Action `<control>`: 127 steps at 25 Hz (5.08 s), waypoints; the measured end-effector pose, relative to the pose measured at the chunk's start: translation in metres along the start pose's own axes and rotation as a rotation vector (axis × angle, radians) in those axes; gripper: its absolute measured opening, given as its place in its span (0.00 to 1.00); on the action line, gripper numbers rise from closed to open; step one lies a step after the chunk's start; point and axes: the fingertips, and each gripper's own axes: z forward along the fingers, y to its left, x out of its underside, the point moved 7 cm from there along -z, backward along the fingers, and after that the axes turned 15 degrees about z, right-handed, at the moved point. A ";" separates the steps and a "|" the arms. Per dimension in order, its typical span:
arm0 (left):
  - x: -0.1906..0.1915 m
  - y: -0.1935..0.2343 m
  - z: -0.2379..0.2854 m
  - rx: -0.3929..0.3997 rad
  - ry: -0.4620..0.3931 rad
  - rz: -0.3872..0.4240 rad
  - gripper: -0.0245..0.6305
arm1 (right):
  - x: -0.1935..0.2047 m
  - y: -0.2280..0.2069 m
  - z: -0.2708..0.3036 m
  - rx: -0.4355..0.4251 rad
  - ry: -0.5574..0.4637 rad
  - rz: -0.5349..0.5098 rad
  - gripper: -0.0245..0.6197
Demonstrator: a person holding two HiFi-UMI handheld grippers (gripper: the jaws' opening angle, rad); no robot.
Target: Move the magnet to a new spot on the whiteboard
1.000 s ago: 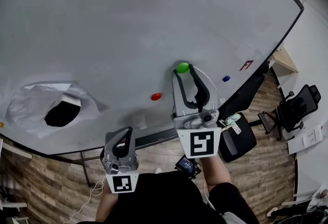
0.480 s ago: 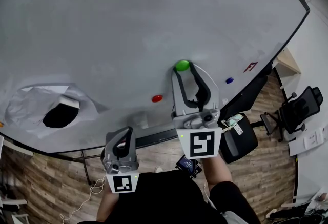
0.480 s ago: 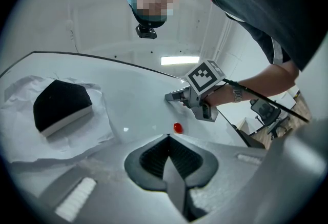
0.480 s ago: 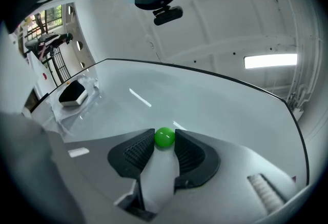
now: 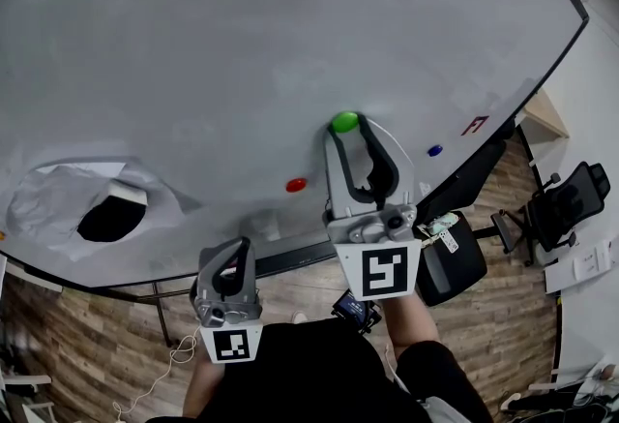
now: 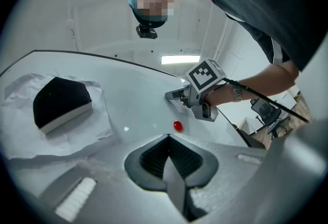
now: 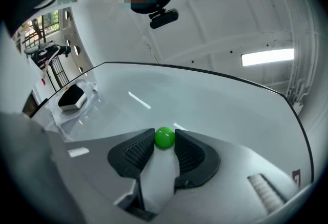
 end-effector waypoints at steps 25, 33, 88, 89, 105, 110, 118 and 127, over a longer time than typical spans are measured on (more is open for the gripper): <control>-0.004 0.001 -0.008 0.016 -0.005 -0.005 0.04 | -0.004 0.004 -0.019 0.014 0.008 0.046 0.24; -0.008 -0.003 -0.013 0.069 -0.030 -0.018 0.04 | -0.002 0.007 -0.043 0.091 0.040 0.058 0.10; -0.006 0.002 -0.051 0.259 -0.150 -0.093 0.04 | 0.038 0.101 -0.154 0.207 0.269 0.076 0.02; -0.006 0.002 -0.050 0.258 -0.149 -0.094 0.04 | 0.039 0.101 -0.155 0.202 0.269 0.083 0.02; -0.002 -0.005 -0.043 0.250 -0.129 -0.098 0.04 | 0.058 0.114 -0.170 0.158 0.284 0.149 0.02; -0.001 -0.007 -0.041 0.254 -0.130 -0.094 0.04 | 0.061 0.117 -0.173 0.163 0.288 0.173 0.02; 0.003 -0.009 -0.040 0.254 -0.121 -0.109 0.04 | 0.067 0.119 -0.179 0.172 0.299 0.164 0.03; 0.003 -0.008 -0.039 0.253 -0.126 -0.111 0.04 | 0.068 0.126 -0.180 0.163 0.292 0.124 0.04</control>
